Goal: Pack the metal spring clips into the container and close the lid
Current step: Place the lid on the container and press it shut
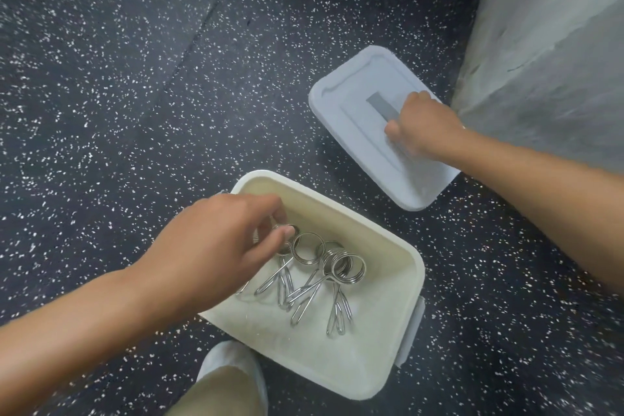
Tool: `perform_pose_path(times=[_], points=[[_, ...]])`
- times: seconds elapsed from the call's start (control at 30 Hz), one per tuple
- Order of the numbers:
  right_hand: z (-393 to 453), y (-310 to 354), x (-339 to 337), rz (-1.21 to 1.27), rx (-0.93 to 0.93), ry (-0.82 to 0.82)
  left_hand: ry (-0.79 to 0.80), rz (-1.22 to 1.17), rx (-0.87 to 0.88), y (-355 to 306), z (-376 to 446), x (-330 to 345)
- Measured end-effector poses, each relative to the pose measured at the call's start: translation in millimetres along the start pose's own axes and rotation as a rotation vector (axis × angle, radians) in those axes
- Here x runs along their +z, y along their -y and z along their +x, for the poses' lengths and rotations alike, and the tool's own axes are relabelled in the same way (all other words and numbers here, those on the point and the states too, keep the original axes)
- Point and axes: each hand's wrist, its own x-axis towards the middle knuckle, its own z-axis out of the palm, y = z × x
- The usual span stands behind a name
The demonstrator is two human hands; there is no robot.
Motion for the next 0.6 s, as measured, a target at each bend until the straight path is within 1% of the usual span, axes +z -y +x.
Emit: perform_pose_path(times=[0.1, 0.17, 0.3, 0.4, 0.5, 0.6], points=[[-28, -2, -23, -0.059, -0.135, -0.038, -0.040, -0.026, -0.034, -2, -5, -1], [-51, -3, -36, -0.077, -0.233, -0.094, -0.102, -0.030, -0.075, -1, -10, -1], [-96, -2, -57, -0.120, -0.354, -0.172, -0.207, -0.056, -0.153, 2, -19, -1], [-125, -1, -63, -0.186, -0.409, -0.226, -0.261, -0.074, -0.168, 5, -25, -2], [-154, 6, -58, -0.251, -0.458, -0.245, -0.308, -0.093, -0.182, 11, -28, -5], [-178, 21, -45, -0.230, -0.440, -0.233, -0.326, -0.091, -0.210, 17, -28, -8]])
